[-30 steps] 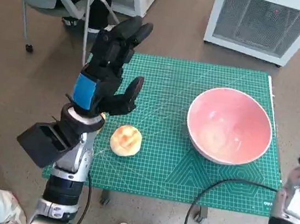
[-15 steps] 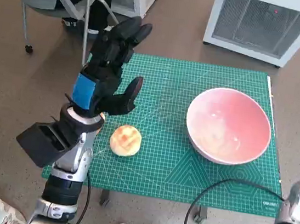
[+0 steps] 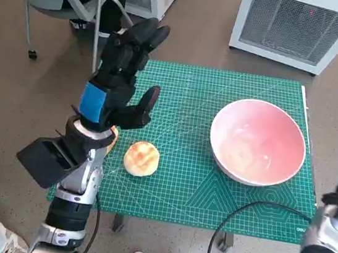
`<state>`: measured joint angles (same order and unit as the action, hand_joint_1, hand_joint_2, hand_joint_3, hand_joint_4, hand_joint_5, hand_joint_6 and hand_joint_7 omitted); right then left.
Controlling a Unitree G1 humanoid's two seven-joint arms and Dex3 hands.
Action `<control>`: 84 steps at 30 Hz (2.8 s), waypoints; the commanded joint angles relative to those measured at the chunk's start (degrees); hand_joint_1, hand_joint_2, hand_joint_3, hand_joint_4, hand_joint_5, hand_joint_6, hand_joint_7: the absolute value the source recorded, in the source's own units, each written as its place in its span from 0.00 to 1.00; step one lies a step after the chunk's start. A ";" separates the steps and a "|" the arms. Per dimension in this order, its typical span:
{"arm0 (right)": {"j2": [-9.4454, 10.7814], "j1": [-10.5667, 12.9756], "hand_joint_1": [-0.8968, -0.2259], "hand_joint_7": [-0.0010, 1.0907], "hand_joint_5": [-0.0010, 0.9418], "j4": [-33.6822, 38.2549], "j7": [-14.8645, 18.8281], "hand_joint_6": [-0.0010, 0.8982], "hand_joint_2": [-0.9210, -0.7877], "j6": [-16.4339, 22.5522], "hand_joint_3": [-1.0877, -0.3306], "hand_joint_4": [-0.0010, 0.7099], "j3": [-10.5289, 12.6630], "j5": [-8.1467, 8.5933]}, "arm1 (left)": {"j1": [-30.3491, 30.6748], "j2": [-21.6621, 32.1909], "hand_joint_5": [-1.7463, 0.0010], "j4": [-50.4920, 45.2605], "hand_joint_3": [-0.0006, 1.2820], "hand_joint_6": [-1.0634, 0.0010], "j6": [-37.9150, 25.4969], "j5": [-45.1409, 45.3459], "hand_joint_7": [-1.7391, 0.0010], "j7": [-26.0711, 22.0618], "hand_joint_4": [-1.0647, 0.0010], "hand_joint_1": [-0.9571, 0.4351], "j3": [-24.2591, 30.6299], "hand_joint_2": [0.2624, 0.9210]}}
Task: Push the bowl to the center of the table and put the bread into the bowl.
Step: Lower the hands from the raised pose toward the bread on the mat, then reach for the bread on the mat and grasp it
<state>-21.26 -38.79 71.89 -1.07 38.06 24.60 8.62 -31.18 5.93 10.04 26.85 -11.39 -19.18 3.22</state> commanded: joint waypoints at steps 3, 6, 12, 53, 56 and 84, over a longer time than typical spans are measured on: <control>3.02 -1.44 0.63 0.29 0.01 2.28 -0.51 0.19 0.00 -5.21 0.38 0.33 -1.70 -0.67 | 0.14 1.19 0.68 -1.26 0.63 1.00 -0.38 -0.16 0.59 0.10 1.00 0.54 0.67 0.72; 3.68 -2.13 0.64 0.30 0.02 2.48 -0.03 0.20 0.00 -6.27 0.37 0.35 -2.11 -0.57 | 0.35 1.40 0.68 -1.61 0.62 1.00 -0.36 -0.05 0.59 0.21 1.00 0.54 0.75 0.72; 5.36 -3.61 0.63 0.31 0.02 2.89 0.85 0.20 0.00 -7.76 0.36 0.37 -3.08 -0.62 | 0.74 1.77 0.67 -2.11 0.61 1.00 -0.33 0.25 0.58 0.50 1.00 0.54 1.05 0.71; 15.25 -13.20 0.62 0.43 0.00 4.28 3.04 0.07 0.00 -14.89 0.33 0.34 -5.55 -1.82 | 6.16 4.41 0.64 -9.80 0.52 1.00 -4.79 1.96 0.53 5.15 1.00 0.52 3.18 0.77; 15.45 -13.72 0.62 0.43 0.00 4.24 2.87 0.07 0.00 -15.17 0.33 0.34 -5.86 -2.29 | 6.43 4.63 0.64 -9.49 0.51 1.00 -4.83 1.90 0.53 5.35 1.00 0.51 3.60 0.78; 11.38 -13.43 0.56 0.55 0.00 -10.33 4.51 0.01 0.00 6.04 0.36 0.35 -11.03 -5.04 | 14.41 20.62 0.96 -24.51 0.19 0.78 -37.23 21.24 0.79 5.02 0.75 0.51 4.82 1.00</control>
<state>-9.96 -54.31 66.41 1.41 38.34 15.50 4.94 -18.55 22.48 -9.29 -0.50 6.11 -11.19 9.28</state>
